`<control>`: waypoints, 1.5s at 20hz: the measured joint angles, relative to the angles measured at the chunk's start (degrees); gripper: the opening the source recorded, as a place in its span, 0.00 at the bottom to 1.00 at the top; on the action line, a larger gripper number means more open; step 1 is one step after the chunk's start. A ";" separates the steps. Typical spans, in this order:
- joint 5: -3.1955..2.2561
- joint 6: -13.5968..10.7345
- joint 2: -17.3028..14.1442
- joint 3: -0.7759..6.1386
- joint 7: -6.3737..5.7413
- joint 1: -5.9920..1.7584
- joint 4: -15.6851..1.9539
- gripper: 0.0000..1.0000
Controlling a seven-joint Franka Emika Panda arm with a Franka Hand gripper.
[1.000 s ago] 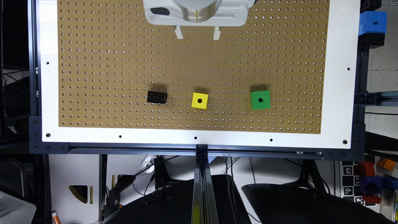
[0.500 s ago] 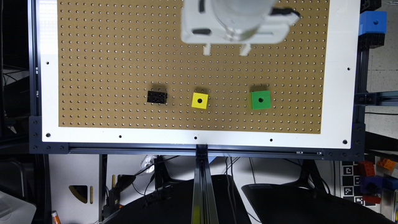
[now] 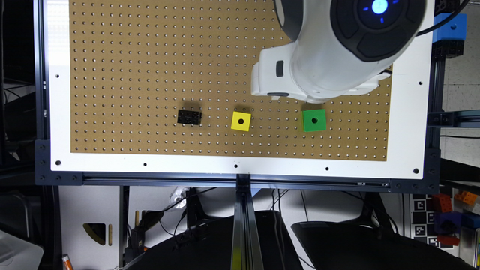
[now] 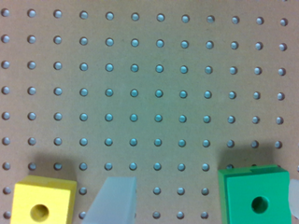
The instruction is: Pick up green block.
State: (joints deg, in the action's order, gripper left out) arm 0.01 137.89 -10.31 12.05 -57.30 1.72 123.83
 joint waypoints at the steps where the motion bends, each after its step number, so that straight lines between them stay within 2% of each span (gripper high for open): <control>1: 0.00 0.00 0.00 0.18 -0.13 0.00 -0.06 1.00; 8: -0.02 0.00 -0.20 2.45 -2.40 0.05 -1.02 1.00; 10: -0.03 0.00 -0.56 2.88 -2.81 0.05 -1.57 1.00; 12: -0.07 0.00 -1.45 3.14 -3.03 0.06 -2.67 1.00; 14: -0.29 -0.01 -3.15 3.45 -3.46 0.18 -4.63 1.00; 18: -0.49 -0.17 -6.07 3.59 -3.77 0.55 -7.88 1.00; 20: -0.51 -0.25 -6.84 3.59 -3.77 0.59 -8.77 1.00; 25: -0.63 0.05 -8.56 3.58 -3.77 0.62 -8.93 1.00; 28: -1.28 1.86 -11.42 3.54 -3.88 0.61 -9.19 1.00; 30: -1.60 2.14 -12.60 3.51 -3.99 0.62 -9.68 1.00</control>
State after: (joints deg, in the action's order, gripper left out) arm -1.59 140.04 -22.91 15.56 -61.29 2.34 114.15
